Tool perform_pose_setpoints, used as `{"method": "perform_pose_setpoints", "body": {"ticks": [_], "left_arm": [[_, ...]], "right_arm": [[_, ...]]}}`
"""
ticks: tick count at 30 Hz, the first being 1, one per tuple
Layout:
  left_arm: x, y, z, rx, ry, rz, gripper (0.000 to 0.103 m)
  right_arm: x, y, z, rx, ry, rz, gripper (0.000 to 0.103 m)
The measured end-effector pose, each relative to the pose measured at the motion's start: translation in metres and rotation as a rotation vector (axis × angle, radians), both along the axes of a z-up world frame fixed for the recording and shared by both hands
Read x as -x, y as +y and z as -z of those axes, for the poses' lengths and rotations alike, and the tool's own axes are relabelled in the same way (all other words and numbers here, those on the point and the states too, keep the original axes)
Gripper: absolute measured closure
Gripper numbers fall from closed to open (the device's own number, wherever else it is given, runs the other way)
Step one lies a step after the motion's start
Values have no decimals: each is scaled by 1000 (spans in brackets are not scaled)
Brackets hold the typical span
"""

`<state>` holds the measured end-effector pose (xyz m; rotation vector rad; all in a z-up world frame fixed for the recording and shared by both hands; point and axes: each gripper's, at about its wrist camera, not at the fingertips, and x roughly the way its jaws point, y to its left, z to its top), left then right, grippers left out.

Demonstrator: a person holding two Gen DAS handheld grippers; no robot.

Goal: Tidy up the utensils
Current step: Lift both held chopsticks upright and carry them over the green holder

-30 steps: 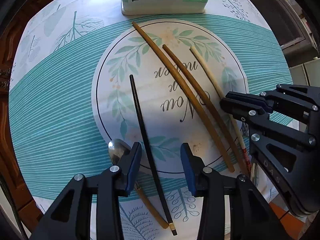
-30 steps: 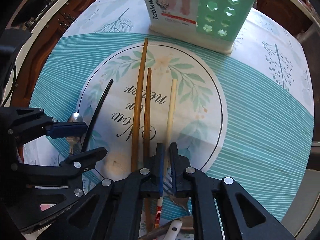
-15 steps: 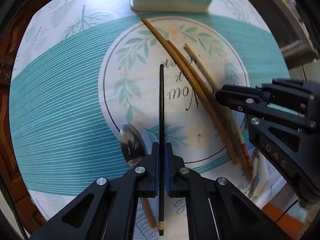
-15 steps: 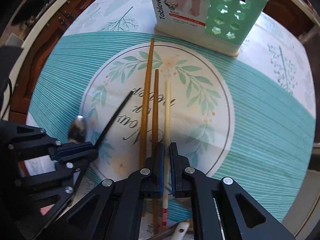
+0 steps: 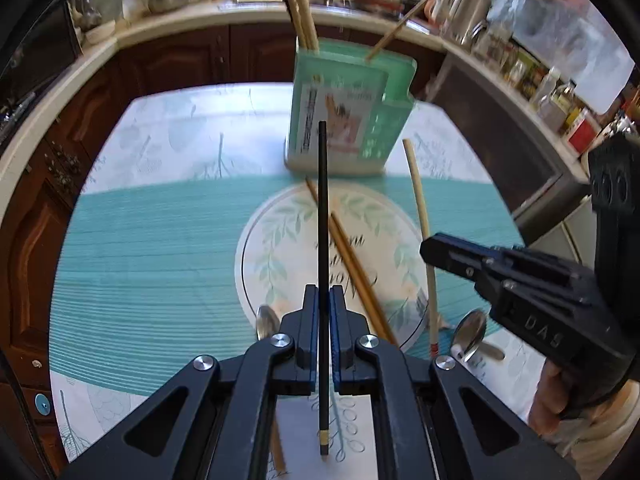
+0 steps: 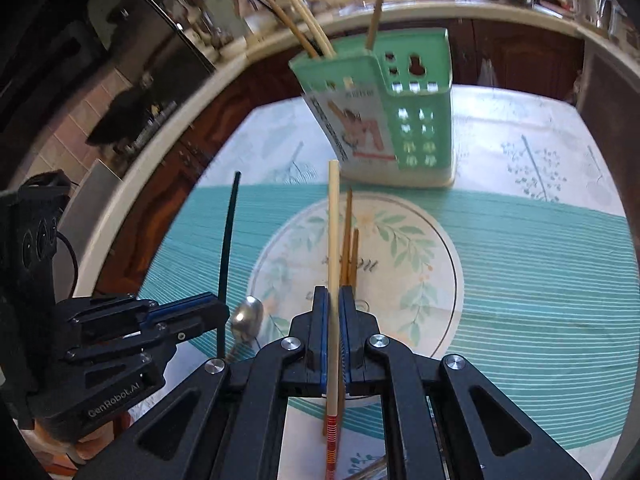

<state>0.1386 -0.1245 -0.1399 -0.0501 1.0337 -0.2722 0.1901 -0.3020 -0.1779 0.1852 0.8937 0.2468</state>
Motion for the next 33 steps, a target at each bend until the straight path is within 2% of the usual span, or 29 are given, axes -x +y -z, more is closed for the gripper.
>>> {"method": "perform_pose_setpoints", "body": {"ticks": [1,4,16,23,28,33], "left_arm": [[1,-3,-7,1,-30,-5,101],[8,-2,-26,0,-98,-5,101],[-9,-20,-77,-6,-216,17,101],[-36,-22,-132,-4,-295,18,101],[-62,-23,-171,-19,-351,2,101],[-95,-20,-203,-18,-400,-37,101]], "right_arm": [[16,-5,-4,-5,-25,6,99],[29,-8,-20,-29,-103,20,99],[55,-7,-103,-8,-341,38,99],[37,-4,-160,42,-500,70,99],[5,-11,-202,42,-609,136,99],[-33,-20,-229,29,-682,185,99]]}}
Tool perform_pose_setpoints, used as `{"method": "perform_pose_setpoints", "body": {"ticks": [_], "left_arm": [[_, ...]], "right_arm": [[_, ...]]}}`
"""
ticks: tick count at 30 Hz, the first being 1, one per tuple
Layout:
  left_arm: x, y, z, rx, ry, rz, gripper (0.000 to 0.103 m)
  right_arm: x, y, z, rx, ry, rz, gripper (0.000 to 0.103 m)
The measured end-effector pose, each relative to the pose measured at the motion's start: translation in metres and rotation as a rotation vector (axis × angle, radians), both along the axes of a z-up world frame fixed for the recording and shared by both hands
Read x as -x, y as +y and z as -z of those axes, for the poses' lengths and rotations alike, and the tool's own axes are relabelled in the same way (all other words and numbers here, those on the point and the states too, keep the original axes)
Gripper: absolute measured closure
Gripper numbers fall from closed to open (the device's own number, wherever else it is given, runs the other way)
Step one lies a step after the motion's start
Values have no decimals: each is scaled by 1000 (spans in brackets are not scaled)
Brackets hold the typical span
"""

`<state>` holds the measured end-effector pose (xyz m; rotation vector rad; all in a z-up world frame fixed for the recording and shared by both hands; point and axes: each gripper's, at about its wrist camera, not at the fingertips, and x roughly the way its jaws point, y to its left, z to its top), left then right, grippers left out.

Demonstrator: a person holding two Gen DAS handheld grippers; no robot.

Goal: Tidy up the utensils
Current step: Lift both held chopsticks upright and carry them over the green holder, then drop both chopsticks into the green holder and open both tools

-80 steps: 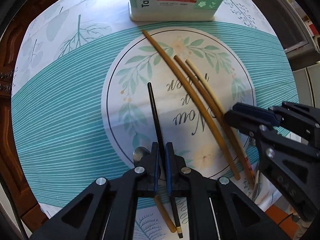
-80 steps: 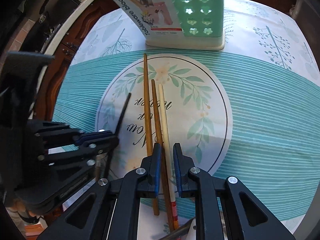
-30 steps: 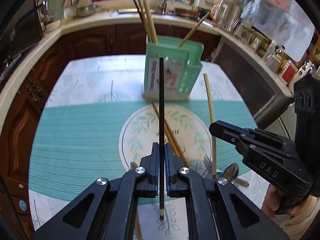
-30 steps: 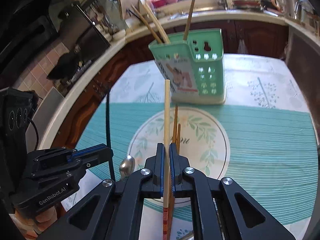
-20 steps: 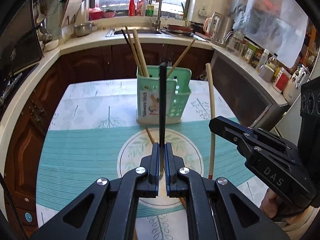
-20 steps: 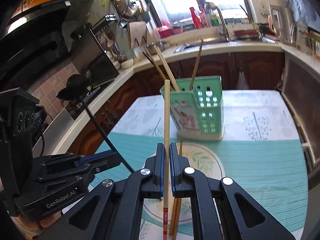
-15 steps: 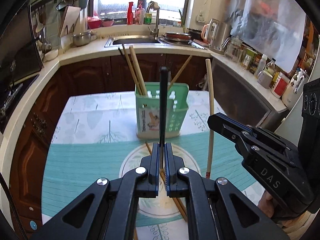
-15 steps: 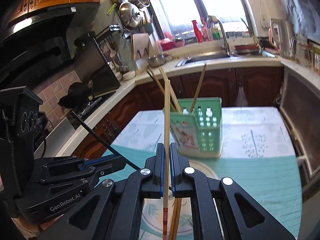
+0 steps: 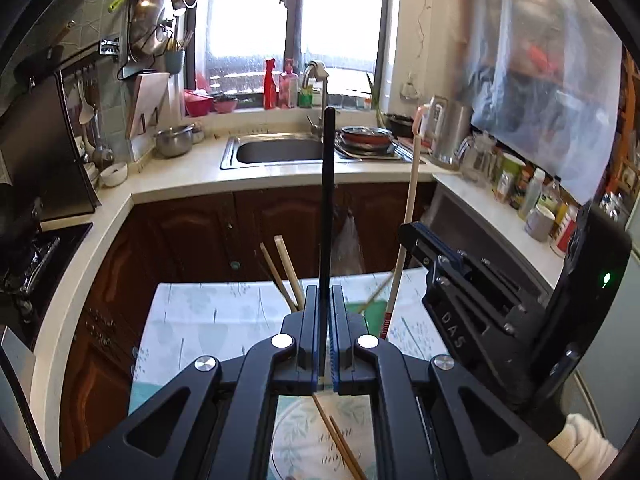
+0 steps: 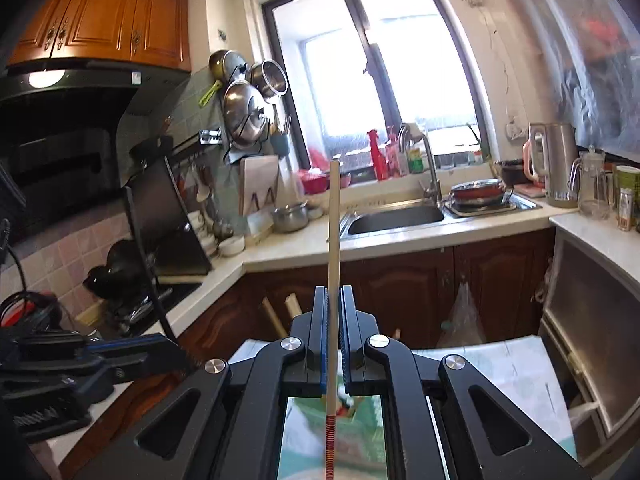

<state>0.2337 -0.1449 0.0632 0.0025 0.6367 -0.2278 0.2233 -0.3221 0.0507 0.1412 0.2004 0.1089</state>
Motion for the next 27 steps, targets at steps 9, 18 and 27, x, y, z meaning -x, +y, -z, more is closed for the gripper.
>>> {"method": "perform_pose_setpoints", "body": {"ticks": [9,18,27], "left_arm": [[-54,6,-3,70,-6,-17,103],[-82,15,58,101,84,-11,103],[-70,31,82,122,118,21,102]], "right_arm": [[-77,-21,-17,-21,-96,26,99],[-151,4,35,107,-89,-30,99],[-157,45,113,262,-2,-146,98]]}}
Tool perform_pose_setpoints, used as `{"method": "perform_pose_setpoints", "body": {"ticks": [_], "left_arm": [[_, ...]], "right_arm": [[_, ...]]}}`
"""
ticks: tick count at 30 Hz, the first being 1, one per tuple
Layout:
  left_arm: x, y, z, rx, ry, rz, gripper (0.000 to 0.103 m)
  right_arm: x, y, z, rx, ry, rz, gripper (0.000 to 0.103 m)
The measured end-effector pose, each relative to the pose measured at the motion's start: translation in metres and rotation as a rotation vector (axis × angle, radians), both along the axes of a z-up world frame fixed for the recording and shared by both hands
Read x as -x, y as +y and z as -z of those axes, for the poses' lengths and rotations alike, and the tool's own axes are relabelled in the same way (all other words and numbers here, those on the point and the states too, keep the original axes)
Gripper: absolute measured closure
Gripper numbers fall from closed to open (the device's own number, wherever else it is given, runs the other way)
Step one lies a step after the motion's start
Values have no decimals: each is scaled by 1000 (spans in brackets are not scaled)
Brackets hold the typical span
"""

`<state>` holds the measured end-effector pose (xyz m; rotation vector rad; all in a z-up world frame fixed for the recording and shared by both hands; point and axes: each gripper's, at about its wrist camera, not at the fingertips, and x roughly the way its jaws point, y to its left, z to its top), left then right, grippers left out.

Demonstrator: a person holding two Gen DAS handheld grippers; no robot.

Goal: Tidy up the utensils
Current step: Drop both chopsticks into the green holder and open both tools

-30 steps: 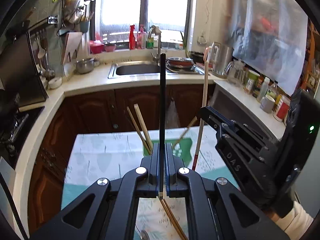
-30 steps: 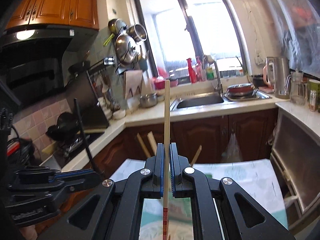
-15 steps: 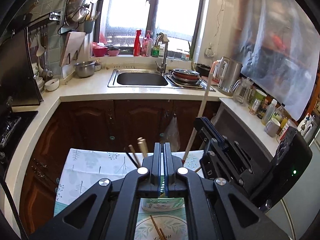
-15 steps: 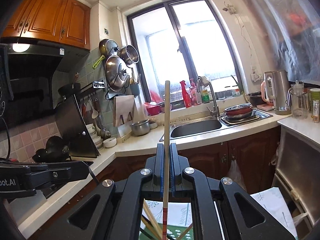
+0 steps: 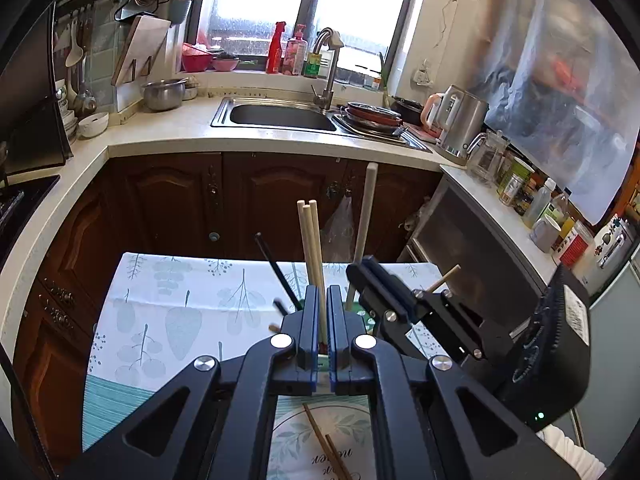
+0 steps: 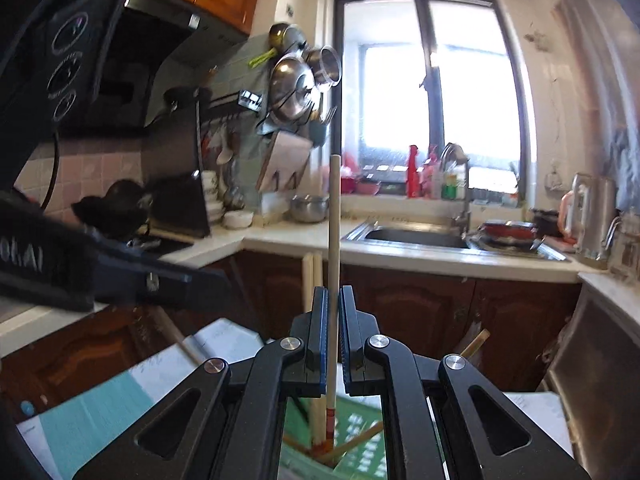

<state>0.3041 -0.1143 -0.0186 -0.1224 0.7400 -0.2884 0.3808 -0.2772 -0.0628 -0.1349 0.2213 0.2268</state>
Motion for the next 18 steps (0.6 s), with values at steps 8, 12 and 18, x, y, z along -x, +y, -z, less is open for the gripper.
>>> {"method": "perform_pose_setpoints", "body": {"ticks": [8,12,18], "left_arm": [[23,11,3,-29,20,13,97],[42,18,6,-35,50,18,87],[75,34,14,-62,88,17,82]], "right_arm": [[18,12,31,4,91,-14,96],[36,12,35,-1,132,7,96],[77,5,24,-14,228,37,95]]}}
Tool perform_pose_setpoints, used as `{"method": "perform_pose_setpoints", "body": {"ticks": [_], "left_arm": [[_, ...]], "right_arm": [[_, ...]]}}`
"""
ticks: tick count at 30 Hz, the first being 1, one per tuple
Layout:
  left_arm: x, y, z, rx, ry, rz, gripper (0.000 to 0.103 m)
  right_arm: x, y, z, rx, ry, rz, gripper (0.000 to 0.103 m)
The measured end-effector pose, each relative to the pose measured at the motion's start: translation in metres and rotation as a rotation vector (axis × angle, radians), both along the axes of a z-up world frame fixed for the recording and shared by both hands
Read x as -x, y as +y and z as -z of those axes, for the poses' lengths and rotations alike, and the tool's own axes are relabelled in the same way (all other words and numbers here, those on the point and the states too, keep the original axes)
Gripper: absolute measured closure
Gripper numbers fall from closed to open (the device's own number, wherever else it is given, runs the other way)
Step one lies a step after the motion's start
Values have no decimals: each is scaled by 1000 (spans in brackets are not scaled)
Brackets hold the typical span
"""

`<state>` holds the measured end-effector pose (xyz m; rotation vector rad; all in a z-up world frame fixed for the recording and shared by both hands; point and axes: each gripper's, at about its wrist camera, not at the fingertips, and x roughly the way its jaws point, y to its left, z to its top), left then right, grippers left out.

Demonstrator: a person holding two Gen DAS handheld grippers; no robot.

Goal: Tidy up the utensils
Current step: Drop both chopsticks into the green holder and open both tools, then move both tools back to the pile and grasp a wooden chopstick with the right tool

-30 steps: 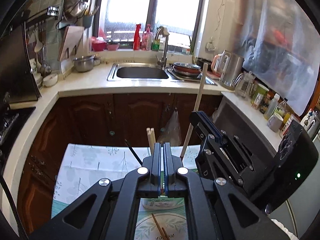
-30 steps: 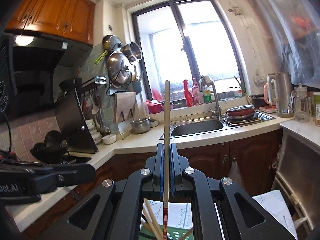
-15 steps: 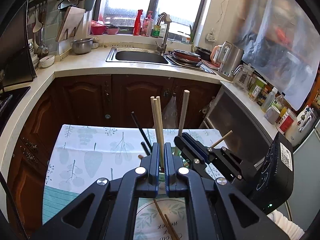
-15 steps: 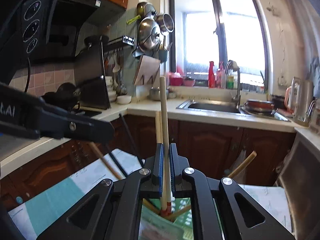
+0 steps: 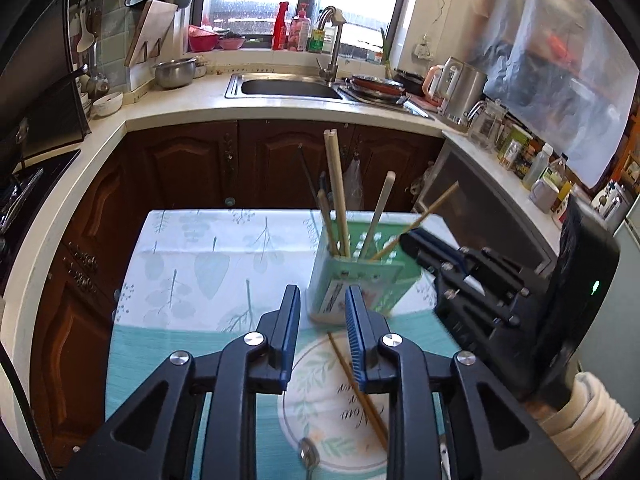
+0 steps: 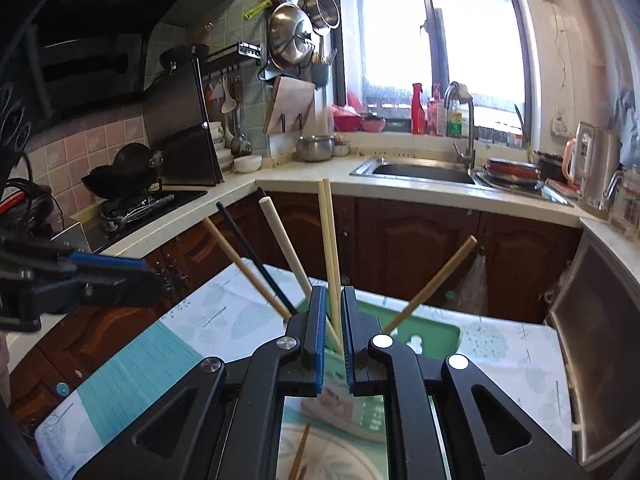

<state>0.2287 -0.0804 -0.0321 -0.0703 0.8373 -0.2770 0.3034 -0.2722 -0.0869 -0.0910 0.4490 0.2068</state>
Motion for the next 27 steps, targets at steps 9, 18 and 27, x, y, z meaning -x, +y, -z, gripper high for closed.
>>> {"method": "perform_pose_setpoints", "body": {"ticks": [9,18,27], "left_arm": [[54,19,21,-24,54,25,58],[90,23,53,12,145,65,58],[91,10,96,122,290,77,64]], "right_arm": [[72,5,16,57,246,42,92],[131,19,60,22,417,12,80],[119,13,104,-20,641,9,80]]}}
